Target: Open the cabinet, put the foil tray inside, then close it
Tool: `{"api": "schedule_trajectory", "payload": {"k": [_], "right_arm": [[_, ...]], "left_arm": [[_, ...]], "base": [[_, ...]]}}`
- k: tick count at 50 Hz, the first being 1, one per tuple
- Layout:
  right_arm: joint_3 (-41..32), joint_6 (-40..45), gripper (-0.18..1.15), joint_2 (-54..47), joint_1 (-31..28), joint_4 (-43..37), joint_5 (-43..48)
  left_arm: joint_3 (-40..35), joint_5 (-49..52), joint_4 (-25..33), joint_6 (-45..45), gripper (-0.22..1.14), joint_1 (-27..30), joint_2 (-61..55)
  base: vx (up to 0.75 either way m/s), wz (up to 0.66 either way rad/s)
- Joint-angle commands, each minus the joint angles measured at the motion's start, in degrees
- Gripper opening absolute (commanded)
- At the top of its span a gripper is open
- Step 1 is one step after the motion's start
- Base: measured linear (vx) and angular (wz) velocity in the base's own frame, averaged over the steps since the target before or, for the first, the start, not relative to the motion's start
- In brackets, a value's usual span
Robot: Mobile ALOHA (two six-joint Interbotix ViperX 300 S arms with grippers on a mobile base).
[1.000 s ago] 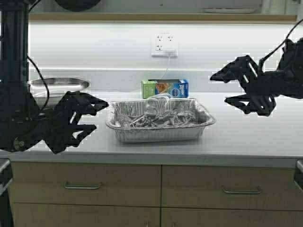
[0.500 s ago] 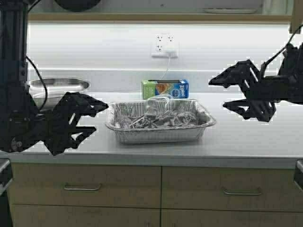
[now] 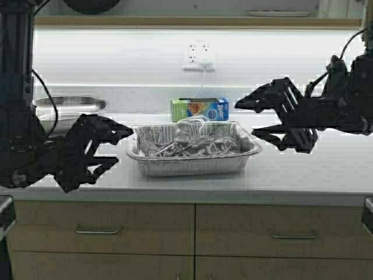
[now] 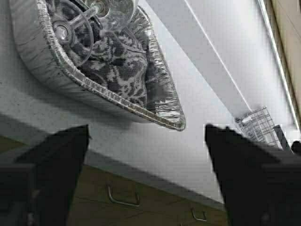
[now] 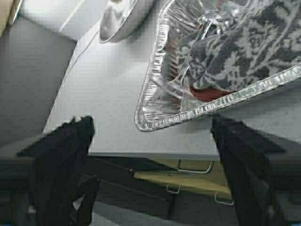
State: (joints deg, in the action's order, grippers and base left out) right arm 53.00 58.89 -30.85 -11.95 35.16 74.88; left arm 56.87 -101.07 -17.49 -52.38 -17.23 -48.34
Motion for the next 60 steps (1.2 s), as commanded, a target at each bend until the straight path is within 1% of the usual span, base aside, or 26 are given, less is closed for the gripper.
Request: {"api": "schedule_trajectory", "payload": {"k": [1,9,15,22,27,33,39,44,53,60], "right_arm": [[-1.9,-0.1,1.04,0.4,-3.7,-1.4,0.0],[-6.7,1.2,1.04,-1.6,-7.3,-1.4,-4.0],[-11.7,4.4,1.04,-4.0,-7.7,-1.3,-7.6],[-17.5,10.8,1.04,-7.1,-5.0,-0.1,-8.0],[-19.8,14.0,1.04,-8.4,-1.4,2.5,-8.0],[-17.5,13.9,1.04,-8.1,3.0,4.0,-7.3],[-13.6,12.7,1.04,-7.5,6.2,4.9,-3.1],[-11.8,10.7,1.04,-7.5,7.3,5.4,-1.8],[-10.8,8.7,1.04,-7.6,8.6,5.3,-1.5],[-8.4,7.7,1.04,-7.6,11.3,5.1,0.1]], "left_arm": [[0.3,-0.4,-0.2,0.1,1.02,0.0,1.2],[0.3,-0.4,-0.2,0.1,1.02,0.0,1.2],[0.3,-0.4,-0.2,0.1,1.02,0.0,1.3],[0.4,-0.4,-0.2,0.0,1.02,0.0,1.3],[0.4,-0.4,-0.3,0.0,1.02,0.0,1.3],[0.5,-0.4,-0.5,0.0,1.02,0.0,1.5],[0.4,-0.4,-0.8,0.0,1.02,0.0,1.5],[-0.4,-0.3,-0.9,0.0,1.02,0.0,1.4],[-2.0,0.1,-0.2,-0.4,1.02,0.0,1.1],[-1.8,0.2,0.2,-0.6,1.02,0.4,0.2]], "base": [[-0.01,0.0],[0.0,0.0],[0.0,0.0],[0.0,0.01],[0.02,0.02],[0.03,0.03],[0.04,0.03],[0.04,0.03],[0.05,0.02],[0.08,0.04]]}}
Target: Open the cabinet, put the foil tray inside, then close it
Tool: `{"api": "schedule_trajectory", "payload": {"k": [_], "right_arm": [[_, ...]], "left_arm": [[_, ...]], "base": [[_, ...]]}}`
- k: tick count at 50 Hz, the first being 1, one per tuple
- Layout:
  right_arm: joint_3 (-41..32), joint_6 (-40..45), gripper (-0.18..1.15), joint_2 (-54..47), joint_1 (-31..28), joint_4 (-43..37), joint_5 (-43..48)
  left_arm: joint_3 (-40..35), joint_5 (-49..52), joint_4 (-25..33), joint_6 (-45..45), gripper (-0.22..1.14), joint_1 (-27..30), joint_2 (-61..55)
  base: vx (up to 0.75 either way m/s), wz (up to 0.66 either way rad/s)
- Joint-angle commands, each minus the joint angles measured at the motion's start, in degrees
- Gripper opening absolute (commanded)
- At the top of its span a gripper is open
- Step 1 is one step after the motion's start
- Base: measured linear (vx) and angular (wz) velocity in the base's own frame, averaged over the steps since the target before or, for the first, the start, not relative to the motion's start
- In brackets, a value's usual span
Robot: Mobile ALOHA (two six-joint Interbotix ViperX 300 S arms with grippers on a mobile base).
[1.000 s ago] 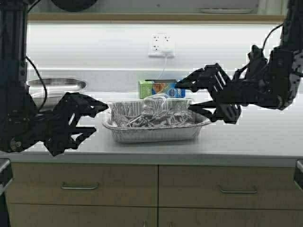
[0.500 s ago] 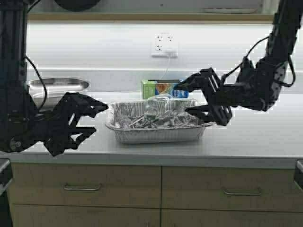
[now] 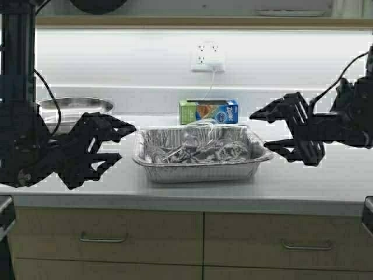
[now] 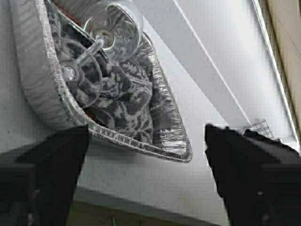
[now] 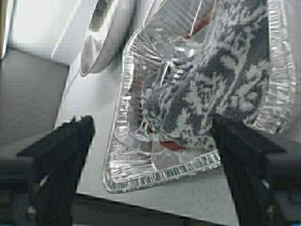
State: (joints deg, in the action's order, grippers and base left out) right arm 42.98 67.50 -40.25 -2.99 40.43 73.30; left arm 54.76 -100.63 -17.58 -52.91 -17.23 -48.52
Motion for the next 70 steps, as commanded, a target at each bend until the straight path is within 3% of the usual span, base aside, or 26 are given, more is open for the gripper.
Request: {"api": "schedule_trajectory", "payload": {"k": [1,18,40,58,70], "right_arm": [[1.8,-1.1,1.04,1.8,2.7,-0.1,1.8],[1.8,-3.2,1.04,0.4,3.9,-0.4,2.1],[2.0,-8.3,1.04,-4.7,2.2,-7.3,2.5],[-6.2,-2.9,1.04,-14.2,1.1,-6.2,9.0],[-6.8,-1.5,1.03,-14.8,1.1,-6.1,10.5]], "left_arm": [[0.4,-0.3,0.3,-0.1,1.02,0.4,0.3],[-1.0,0.1,0.0,-0.4,1.02,0.6,-2.5],[-4.4,1.2,-1.0,-0.8,1.02,0.6,-5.1],[-16.1,3.8,-1.1,-11.3,1.02,0.6,-10.4],[-17.8,4.0,-1.6,-13.4,1.0,0.6,-10.8]], "base": [[0.1,0.06],[0.12,0.06],[0.15,-0.02],[0.07,-0.01],[0.03,0.0]]}}
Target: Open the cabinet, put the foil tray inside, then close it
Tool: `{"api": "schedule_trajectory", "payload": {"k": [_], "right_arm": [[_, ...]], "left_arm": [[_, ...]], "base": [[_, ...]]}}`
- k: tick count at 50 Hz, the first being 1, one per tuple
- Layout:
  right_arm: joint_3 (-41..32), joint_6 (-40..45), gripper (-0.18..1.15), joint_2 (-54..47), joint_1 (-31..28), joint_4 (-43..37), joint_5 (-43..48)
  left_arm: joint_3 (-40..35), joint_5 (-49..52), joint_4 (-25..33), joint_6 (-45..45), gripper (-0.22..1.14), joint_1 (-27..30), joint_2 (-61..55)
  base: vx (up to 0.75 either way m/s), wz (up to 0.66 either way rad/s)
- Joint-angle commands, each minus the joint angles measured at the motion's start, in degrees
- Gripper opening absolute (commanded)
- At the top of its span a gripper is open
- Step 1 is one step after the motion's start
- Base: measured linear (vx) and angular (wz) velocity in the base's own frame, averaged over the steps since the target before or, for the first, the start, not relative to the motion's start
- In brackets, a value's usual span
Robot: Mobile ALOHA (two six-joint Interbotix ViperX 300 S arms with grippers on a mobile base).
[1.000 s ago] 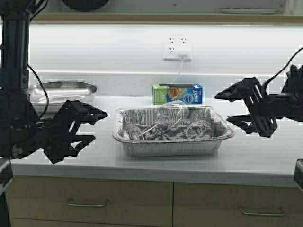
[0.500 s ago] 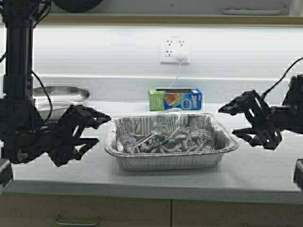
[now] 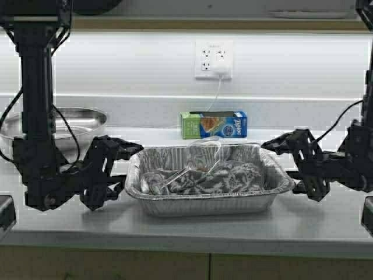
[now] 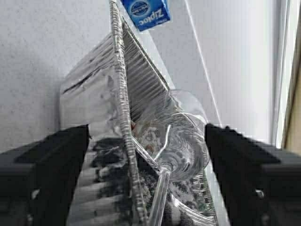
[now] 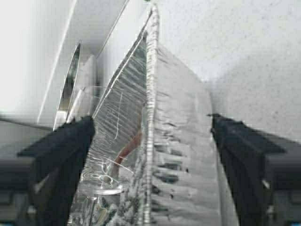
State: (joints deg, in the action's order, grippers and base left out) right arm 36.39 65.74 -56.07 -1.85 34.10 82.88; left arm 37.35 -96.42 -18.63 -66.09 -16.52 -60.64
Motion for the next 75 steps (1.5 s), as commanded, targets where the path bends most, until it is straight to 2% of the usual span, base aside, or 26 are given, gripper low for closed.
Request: {"api": "schedule_trajectory", "payload": {"k": [1,4,7,8,14,16,17,19,23,25,32,46,58,67,75], "right_arm": [[-0.3,0.3,1.03,1.1,-0.1,0.3,0.9],[-0.3,0.4,0.98,1.1,-0.1,0.7,1.0],[-0.4,1.1,0.83,1.1,-0.1,1.8,0.9],[-0.3,1.5,0.75,1.1,-0.2,2.2,1.0],[0.1,1.8,0.04,1.0,-0.1,3.3,2.3],[0.0,2.1,-0.11,1.1,-0.1,3.3,2.9],[0.1,2.0,-0.12,1.1,-0.2,3.1,3.3],[0.2,2.1,-0.08,1.1,-0.2,2.8,4.0],[0.6,2.1,0.11,1.5,-0.1,2.8,4.9],[1.1,2.3,0.15,1.8,-0.2,2.8,5.4],[4.8,3.7,0.07,4.4,-0.7,3.0,6.9],[18.5,1.7,0.08,13.2,-3.9,2.0,12.0],[31.0,1.6,0.08,24.0,-6.9,-1.6,13.2],[38.4,2.5,0.08,35.9,-9.1,-3.5,13.3],[42.5,7.4,0.08,46.5,-9.2,-5.6,12.7]], "left_arm": [[-0.4,-0.2,-0.6,-0.2,0.99,-0.1,1.4],[-0.4,-0.3,-0.8,-0.2,0.89,-0.1,1.4],[-0.3,-0.3,-1.0,-0.2,0.72,-0.1,1.5],[-0.2,-0.3,-1.2,-0.2,0.63,-0.1,1.5],[0.3,-0.2,-1.7,-0.2,-0.01,-0.2,1.7],[0.3,0.1,-1.8,-0.4,-0.14,-0.1,1.9],[0.4,0.1,-1.7,-0.4,-0.15,-0.1,2.0],[0.5,0.1,-1.8,-0.4,-0.1,-0.2,2.2],[1.1,0.1,-1.7,-0.4,0.07,-0.1,2.8],[1.6,0.1,-1.8,-0.5,0.09,-0.1,3.3],[5.1,0.1,-3.3,-1.8,0.02,-0.1,6.2],[18.4,0.1,-5.3,-2.7,0.03,-0.1,17.8],[31.4,1.5,-5.3,-3.0,0.03,-0.2,32.8],[39.2,9.0,-5.2,-3.5,0.03,-0.1,48.8],[39.7,20.7,-5.7,-8.3,0.03,-0.2,60.6]], "base": [[0.02,0.0],[0.02,0.0],[0.01,0.0],[0.01,0.0],[0.0,0.0],[0.0,0.0],[0.0,0.0],[0.0,0.0],[0.0,0.0],[0.0,0.0],[0.0,0.0],[0.0,0.0],[0.0,0.0],[0.0,0.0],[0.0,0.0]]}}
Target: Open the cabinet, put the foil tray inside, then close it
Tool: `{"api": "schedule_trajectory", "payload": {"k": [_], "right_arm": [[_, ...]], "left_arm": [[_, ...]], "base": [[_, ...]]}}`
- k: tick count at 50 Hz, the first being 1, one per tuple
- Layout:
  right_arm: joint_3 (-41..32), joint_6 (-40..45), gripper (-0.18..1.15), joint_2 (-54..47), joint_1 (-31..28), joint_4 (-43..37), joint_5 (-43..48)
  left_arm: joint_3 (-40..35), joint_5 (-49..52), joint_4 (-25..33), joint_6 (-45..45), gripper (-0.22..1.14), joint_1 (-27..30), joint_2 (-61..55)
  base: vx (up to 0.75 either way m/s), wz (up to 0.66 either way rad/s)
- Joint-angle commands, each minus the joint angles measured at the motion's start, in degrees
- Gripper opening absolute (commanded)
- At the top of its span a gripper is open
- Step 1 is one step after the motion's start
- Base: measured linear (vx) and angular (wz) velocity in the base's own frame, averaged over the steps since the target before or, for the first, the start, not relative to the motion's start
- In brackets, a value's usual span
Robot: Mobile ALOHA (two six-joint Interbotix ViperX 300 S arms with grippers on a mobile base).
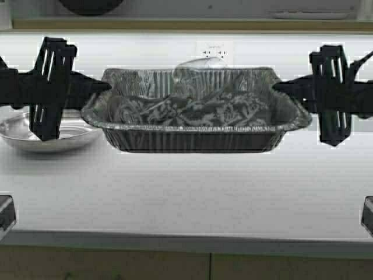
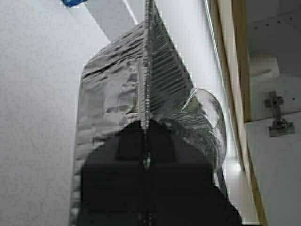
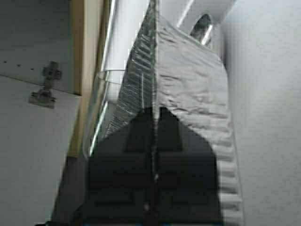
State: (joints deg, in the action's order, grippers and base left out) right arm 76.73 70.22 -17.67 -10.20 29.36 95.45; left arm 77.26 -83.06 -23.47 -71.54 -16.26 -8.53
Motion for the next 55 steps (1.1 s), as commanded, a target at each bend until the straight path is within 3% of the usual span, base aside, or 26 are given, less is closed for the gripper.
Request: {"api": "schedule_trajectory", "payload": {"k": [1,10,24,39,55], "right_arm": [[2.4,3.4,0.08,9.3,-0.9,-1.0,-0.2],[2.2,7.2,0.08,18.9,-1.3,-1.8,-6.3],[-1.8,14.2,0.08,34.3,-1.4,-1.8,-23.6],[-6.0,21.8,0.08,43.1,-1.3,0.7,-37.1],[-9.9,25.4,0.08,44.1,-1.3,1.2,-40.4]], "left_arm": [[-0.4,8.7,-1.1,-3.6,0.03,-0.4,9.8],[-4.4,17.5,-4.0,-8.5,0.03,-0.4,20.0],[-10.8,32.3,-7.8,-14.7,0.03,-0.4,30.8],[-13.4,34.3,-9.0,-18.4,0.03,-0.4,33.7],[-17.7,38.2,-9.9,-18.6,0.03,-0.4,33.9]], "base": [[-0.01,0.0],[-0.01,0.0],[-0.01,0.0],[0.0,0.0],[0.0,0.0]]}}
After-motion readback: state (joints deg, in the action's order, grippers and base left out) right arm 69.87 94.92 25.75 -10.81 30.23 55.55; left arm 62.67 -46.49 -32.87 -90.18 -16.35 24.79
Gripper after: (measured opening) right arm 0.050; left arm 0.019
